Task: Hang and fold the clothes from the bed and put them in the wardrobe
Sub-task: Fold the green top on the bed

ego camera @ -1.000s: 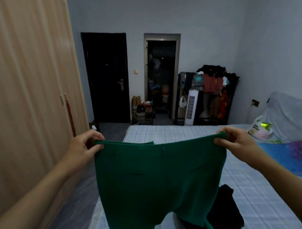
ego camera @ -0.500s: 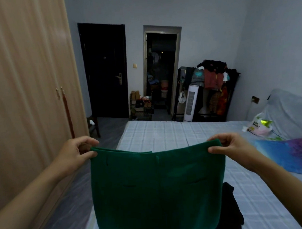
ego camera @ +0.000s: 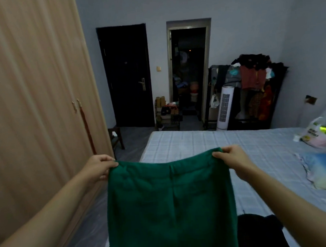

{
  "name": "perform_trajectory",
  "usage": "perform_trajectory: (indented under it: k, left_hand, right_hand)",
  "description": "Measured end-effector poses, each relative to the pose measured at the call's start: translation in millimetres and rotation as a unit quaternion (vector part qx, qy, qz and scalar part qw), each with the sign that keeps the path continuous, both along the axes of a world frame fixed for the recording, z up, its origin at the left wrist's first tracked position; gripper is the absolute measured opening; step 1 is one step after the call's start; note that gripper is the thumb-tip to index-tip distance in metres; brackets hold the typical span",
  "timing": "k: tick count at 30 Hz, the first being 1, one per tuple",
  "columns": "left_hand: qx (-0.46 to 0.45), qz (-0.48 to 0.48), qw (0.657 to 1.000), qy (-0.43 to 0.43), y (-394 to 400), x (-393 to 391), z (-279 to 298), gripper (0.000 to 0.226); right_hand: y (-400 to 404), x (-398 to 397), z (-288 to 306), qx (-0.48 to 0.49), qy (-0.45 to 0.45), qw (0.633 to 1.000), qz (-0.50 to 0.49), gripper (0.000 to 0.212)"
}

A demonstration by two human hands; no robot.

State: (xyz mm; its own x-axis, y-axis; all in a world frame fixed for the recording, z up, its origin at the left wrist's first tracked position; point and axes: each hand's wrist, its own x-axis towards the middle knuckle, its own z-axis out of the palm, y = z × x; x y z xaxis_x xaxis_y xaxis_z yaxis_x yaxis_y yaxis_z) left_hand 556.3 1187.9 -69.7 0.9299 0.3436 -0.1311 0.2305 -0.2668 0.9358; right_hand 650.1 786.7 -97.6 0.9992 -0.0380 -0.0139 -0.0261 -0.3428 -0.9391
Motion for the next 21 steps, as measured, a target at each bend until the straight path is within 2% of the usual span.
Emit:
perform_trajectory:
  k: [3, 4, 6, 10, 15, 17, 19, 21]
  left_hand:
    - [-0.009, 0.052, 0.998, -0.034, -37, 29, 12, 0.004]
    - [-0.005, 0.054, 0.997, -0.056, -49, 32, 15, 0.006]
    - [0.001, 0.043, 0.994, -0.1, -72, 34, 18, 0.012]
    - [-0.014, 0.006, 0.989, -0.15, -115, 19, 21, 0.012]
    - [-0.026, -0.052, 0.985, -0.16, -128, -10, 17, 0.004]
    - [-0.056, -0.1, 0.985, -0.128, -125, -21, 16, 0.021]
    - [-0.057, -0.145, 0.983, -0.101, -121, -33, 16, 0.031]
    - [0.018, -0.146, 0.981, -0.126, -110, -41, 13, 0.028]
  right_hand:
    - [47, 22, 6, 0.026, -0.029, 0.998, -0.056, 0.006]
    - [60, 21, 8, 0.03, -0.046, 0.997, -0.052, 0.012]
    - [83, 10, 12, 0.036, -0.08, 0.996, -0.025, 0.015]
    - [122, -31, 20, 0.053, -0.127, 0.989, 0.052, 0.01]
    - [131, -73, 23, 0.073, -0.146, 0.978, 0.131, 0.005]
    - [128, -83, 19, 0.043, -0.137, 0.978, 0.153, 0.016]
    - [129, -89, 12, -0.018, -0.148, 0.982, 0.118, 0.018]
    - [128, -94, 8, -0.05, -0.15, 0.983, 0.091, 0.011]
